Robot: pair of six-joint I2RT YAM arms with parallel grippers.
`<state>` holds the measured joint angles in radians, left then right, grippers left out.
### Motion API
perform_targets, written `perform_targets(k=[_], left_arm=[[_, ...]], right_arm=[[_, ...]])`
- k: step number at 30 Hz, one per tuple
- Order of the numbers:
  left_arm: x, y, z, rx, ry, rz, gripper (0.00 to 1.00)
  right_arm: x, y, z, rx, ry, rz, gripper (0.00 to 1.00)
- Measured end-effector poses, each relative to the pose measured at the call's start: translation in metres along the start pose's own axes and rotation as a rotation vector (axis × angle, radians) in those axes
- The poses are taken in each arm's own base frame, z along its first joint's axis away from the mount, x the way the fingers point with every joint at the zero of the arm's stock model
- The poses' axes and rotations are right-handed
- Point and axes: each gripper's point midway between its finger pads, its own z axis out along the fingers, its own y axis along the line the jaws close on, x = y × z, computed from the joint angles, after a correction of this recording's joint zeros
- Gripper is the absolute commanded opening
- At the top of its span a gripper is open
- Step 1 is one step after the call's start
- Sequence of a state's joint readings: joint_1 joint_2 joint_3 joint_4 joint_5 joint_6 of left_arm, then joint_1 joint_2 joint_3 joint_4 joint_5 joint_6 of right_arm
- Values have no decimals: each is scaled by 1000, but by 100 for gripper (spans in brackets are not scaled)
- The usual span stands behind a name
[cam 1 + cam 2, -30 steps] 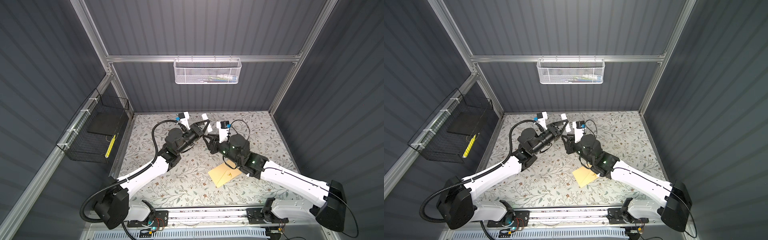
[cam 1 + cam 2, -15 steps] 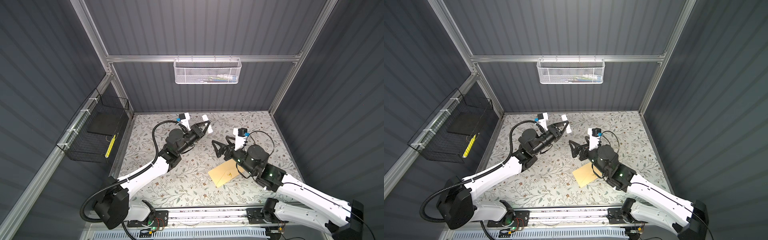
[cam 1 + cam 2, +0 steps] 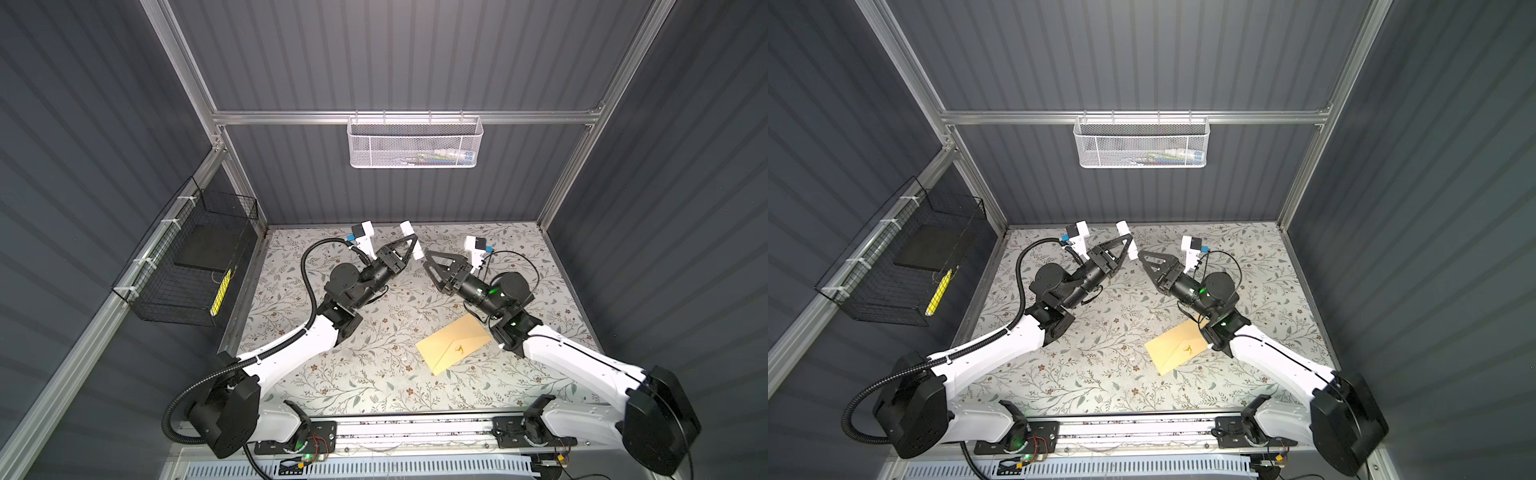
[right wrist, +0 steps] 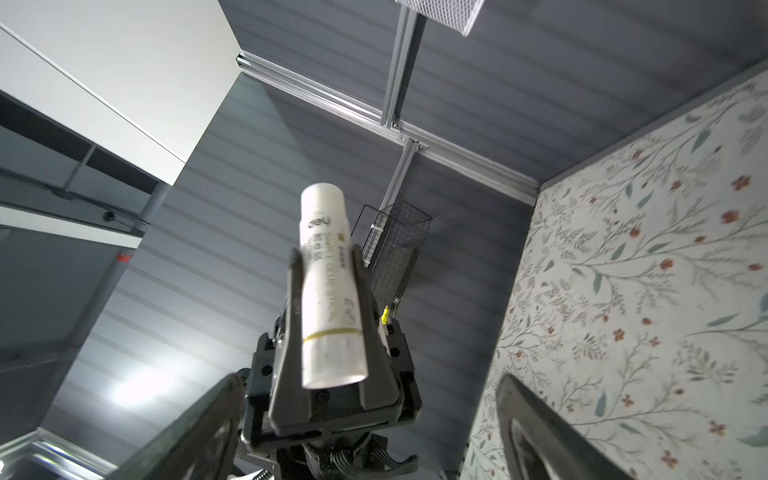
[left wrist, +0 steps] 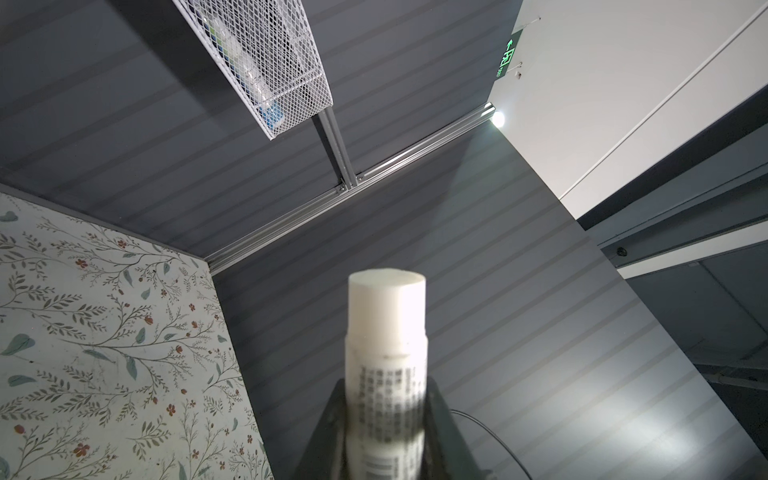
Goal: Place the letter into the envelope and seal it
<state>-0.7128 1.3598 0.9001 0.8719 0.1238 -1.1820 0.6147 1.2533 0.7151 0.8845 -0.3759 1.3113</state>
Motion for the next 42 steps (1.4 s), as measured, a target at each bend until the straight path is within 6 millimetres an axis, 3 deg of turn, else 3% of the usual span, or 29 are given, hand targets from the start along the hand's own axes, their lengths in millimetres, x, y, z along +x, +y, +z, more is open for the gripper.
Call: perform_targets(k=[4,11,16,21,29,42], left_arm=[[-1,-1,0,4,-2,1,0],[-1,-1,0,4,-3,1,0],[0,-1,0,4,-2,1,0],[2,4,0,-3,1,-1,0],[2,6,-1,-7,2,-2,0],[0,3,-1,2,-14,-8,0]], right_arm=[[3,1,6,-54,23,57,81],[1,26,8,-155,37,64,67],[2,19,13,-163,42,86,58],[3,11,17,-158,48,109,56],[3,20,18,-192,56,107,45],[5,19,18,-187,61,104,26]])
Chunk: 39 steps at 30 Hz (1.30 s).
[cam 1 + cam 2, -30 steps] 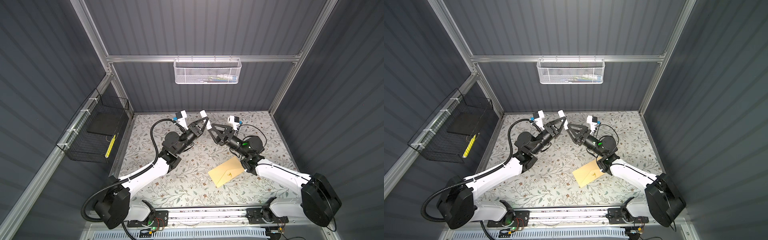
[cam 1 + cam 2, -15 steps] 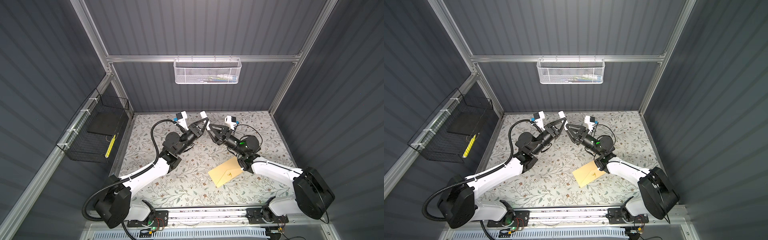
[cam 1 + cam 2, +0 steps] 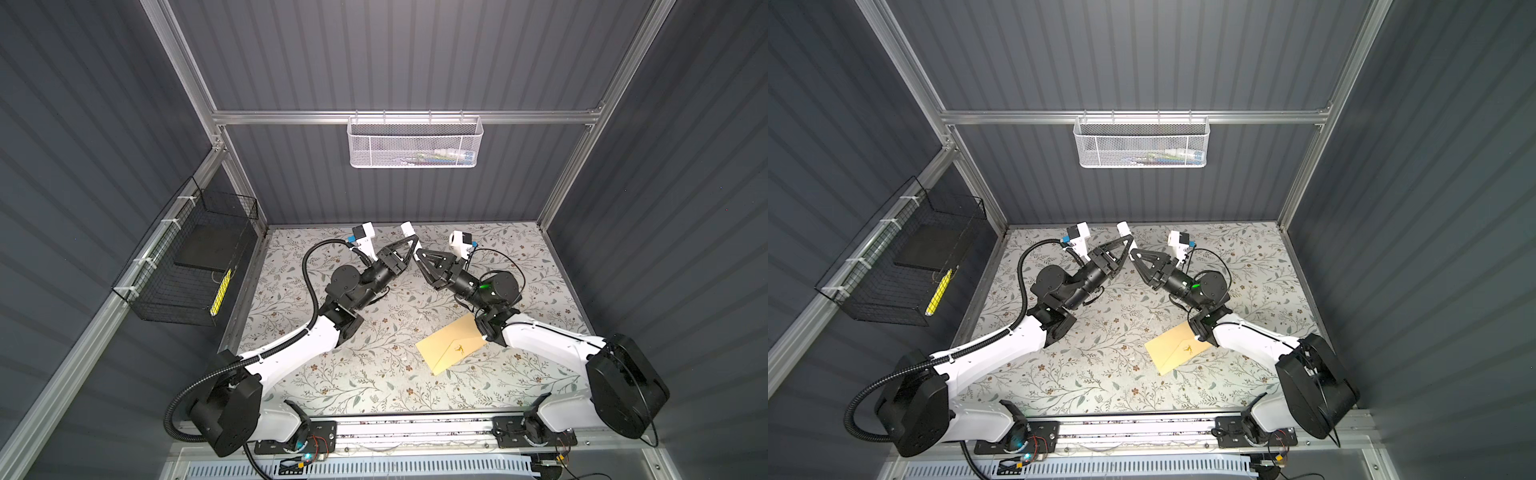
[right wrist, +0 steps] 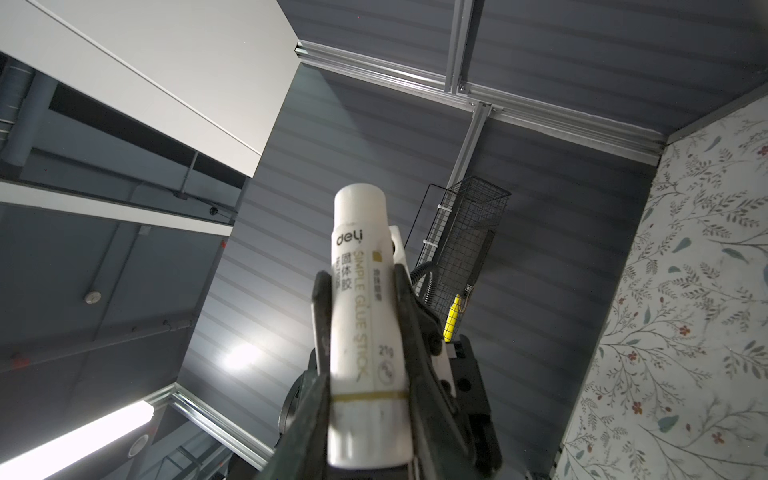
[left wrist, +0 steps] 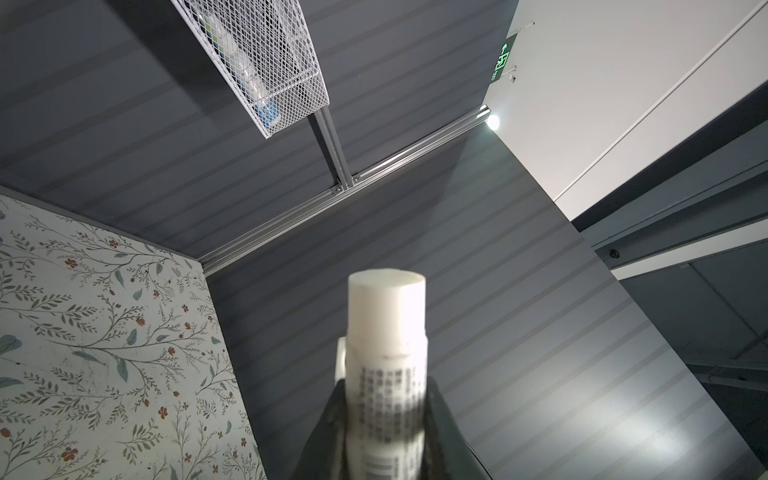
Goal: Place the letter into the envelope and seal it
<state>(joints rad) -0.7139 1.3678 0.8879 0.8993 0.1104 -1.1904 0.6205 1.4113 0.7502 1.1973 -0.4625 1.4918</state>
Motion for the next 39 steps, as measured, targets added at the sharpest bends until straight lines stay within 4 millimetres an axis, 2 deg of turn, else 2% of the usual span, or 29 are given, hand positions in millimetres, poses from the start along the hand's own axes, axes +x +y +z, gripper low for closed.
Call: perform_targets(k=[7,11,15,17,18,20,22,24,27,33,35,39], left_arm=[[2,5,0,-20,5,-7,0],[11,11,0,-48,40,-19,0],[17,16,-1,-73,75,-29,0],[16,15,0,-82,78,-30,0],[15,15,1,-86,79,-29,0],[16,17,1,-97,82,-29,0],[16,20,0,-113,87,-31,0],[18,23,0,-123,93,-31,0],[20,27,-1,-141,103,-21,0],[29,36,-5,-188,166,46,0],[34,36,-7,-203,205,102,0],[42,31,-9,-228,324,300,0]], right_arm=[[1,-4,-2,47,1,-62,22],[2,-11,-12,186,-12,-223,25],[7,-16,-14,401,-33,-503,35],[16,-23,-14,474,3,-623,41],[22,-31,-16,515,31,-676,51],[29,-46,-22,585,74,-748,56],[28,-60,-30,656,99,-807,72],[23,-64,-36,699,98,-844,83],[18,-49,-48,697,69,-865,99],[3,20,-80,591,-49,-823,99],[-3,30,-92,585,-73,-775,99],[-14,36,-108,633,-63,-648,99]])
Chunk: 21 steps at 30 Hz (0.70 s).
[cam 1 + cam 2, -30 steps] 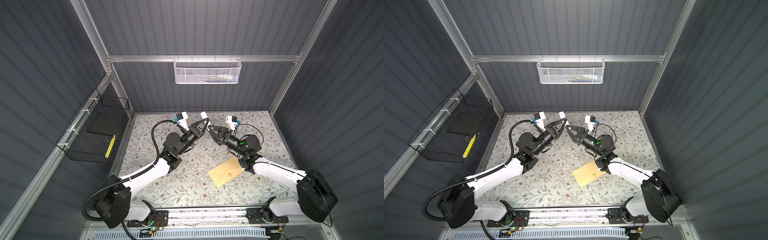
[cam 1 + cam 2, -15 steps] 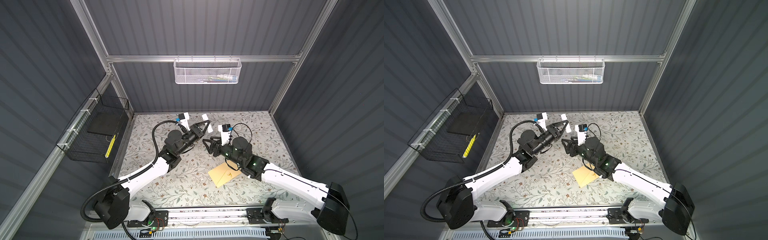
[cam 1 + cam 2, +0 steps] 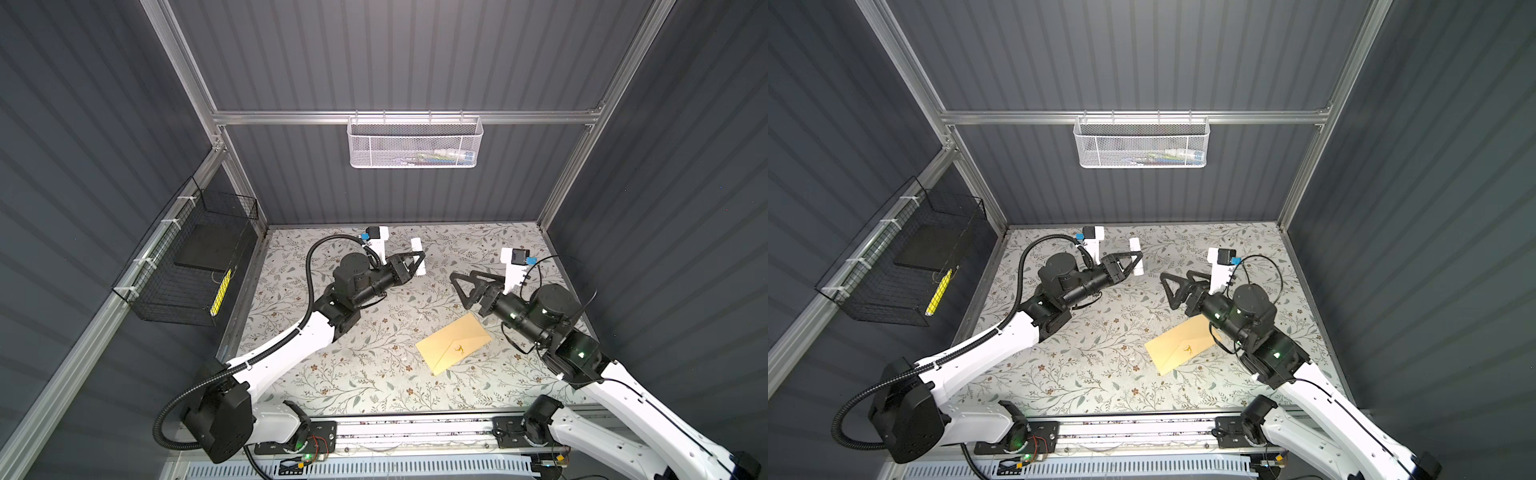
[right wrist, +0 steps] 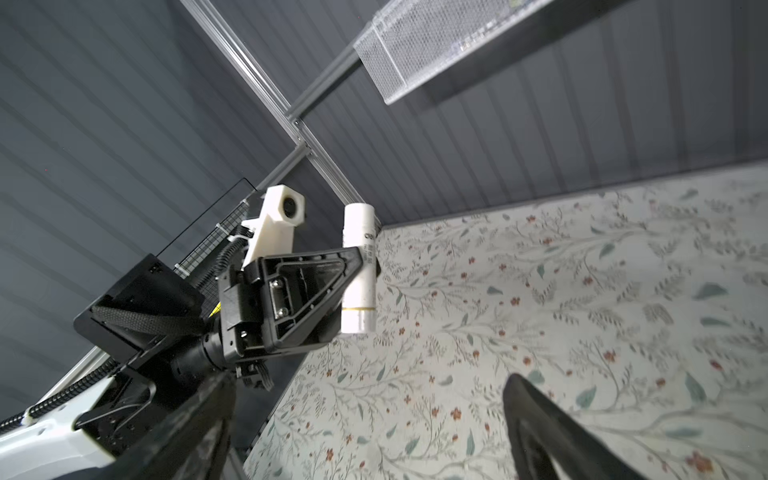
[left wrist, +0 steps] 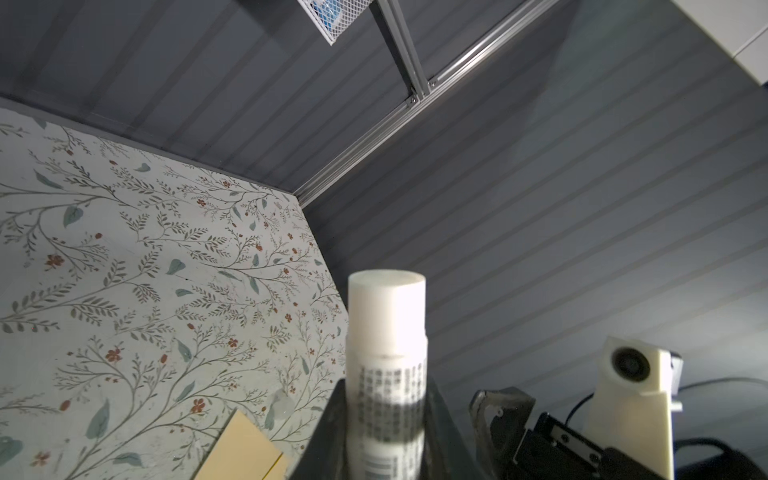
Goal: Place the letter into the envelope and seal it
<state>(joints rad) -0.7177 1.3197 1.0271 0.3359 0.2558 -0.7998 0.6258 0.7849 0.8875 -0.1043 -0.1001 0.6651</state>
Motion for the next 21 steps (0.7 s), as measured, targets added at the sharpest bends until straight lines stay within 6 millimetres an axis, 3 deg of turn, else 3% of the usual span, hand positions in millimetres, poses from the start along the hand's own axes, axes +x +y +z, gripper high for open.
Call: perform_targets(k=[8,14,21], left_arm=[[30,-17,-32,-59,142,491,0],[48,-11,-42,-53,208,723,0],[59,-9,-44,-25,258,829,0]], right_arm=[[-14,26,-7,-34,176,134,99],[12,29,5,-63,340,183,99],[40,27,22,-69,462,212,99]])
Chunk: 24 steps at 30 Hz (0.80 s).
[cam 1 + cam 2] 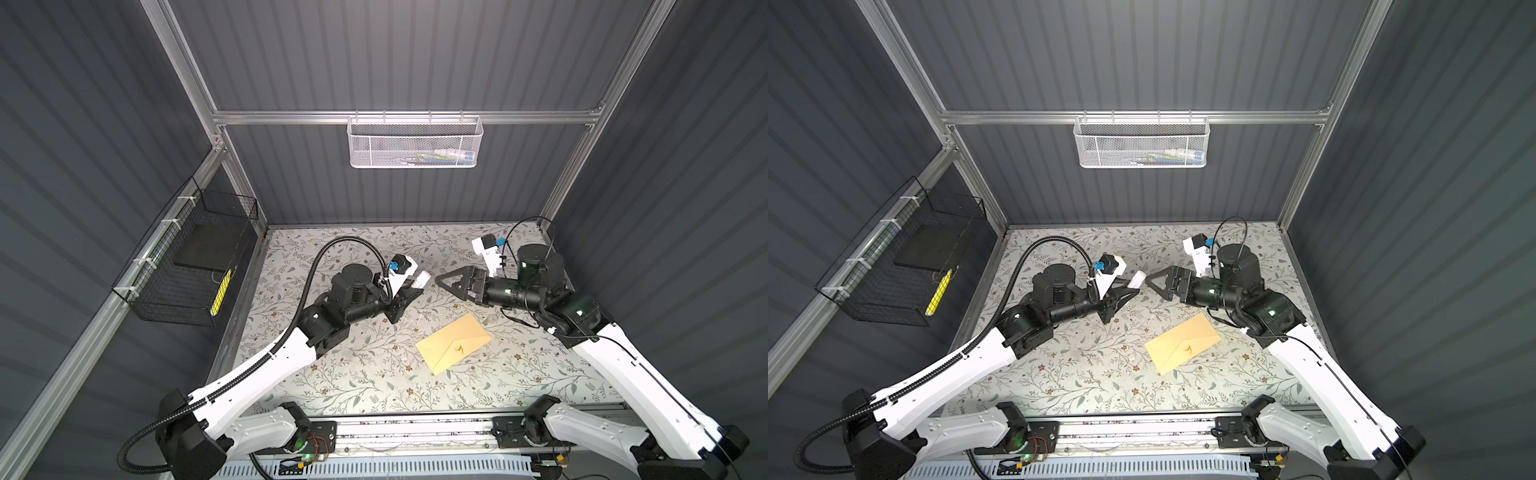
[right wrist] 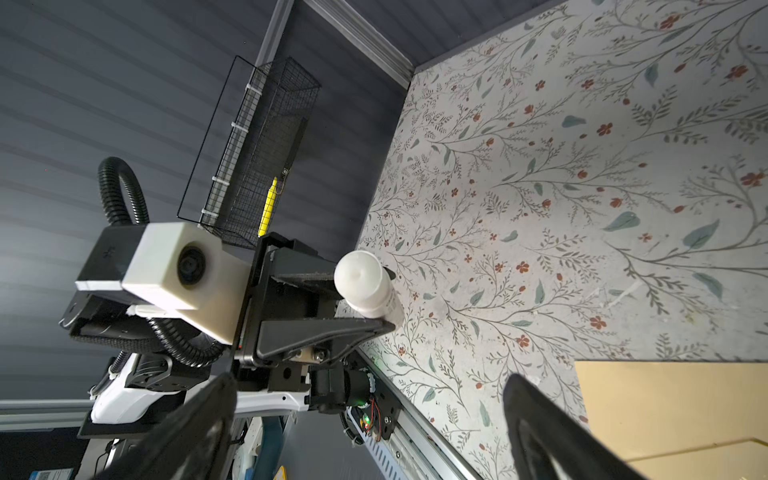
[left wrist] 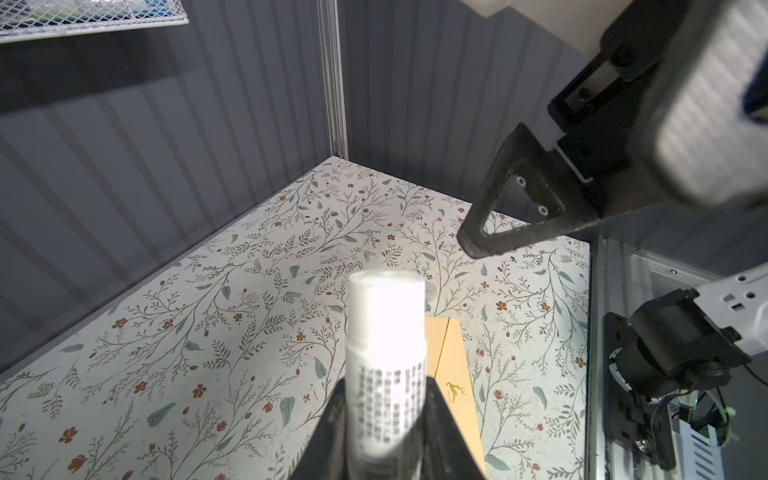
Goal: Place the letter into the envelope and seal it
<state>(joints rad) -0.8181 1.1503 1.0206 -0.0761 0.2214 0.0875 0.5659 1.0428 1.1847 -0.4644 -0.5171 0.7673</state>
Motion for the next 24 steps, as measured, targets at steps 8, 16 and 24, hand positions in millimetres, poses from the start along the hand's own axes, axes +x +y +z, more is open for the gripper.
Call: perform_targets(k=[8,16,24], left_arm=[[4,-12,6,56,12,36,0],[5,-16,6,73,14,41,0],[5,-18,6,83,12,41,0]], right_arm=[[6,2,19,-16,37,-10,93],[13,-12,42,31,83,0,81],[11,-15,45,57,63,0,53]])
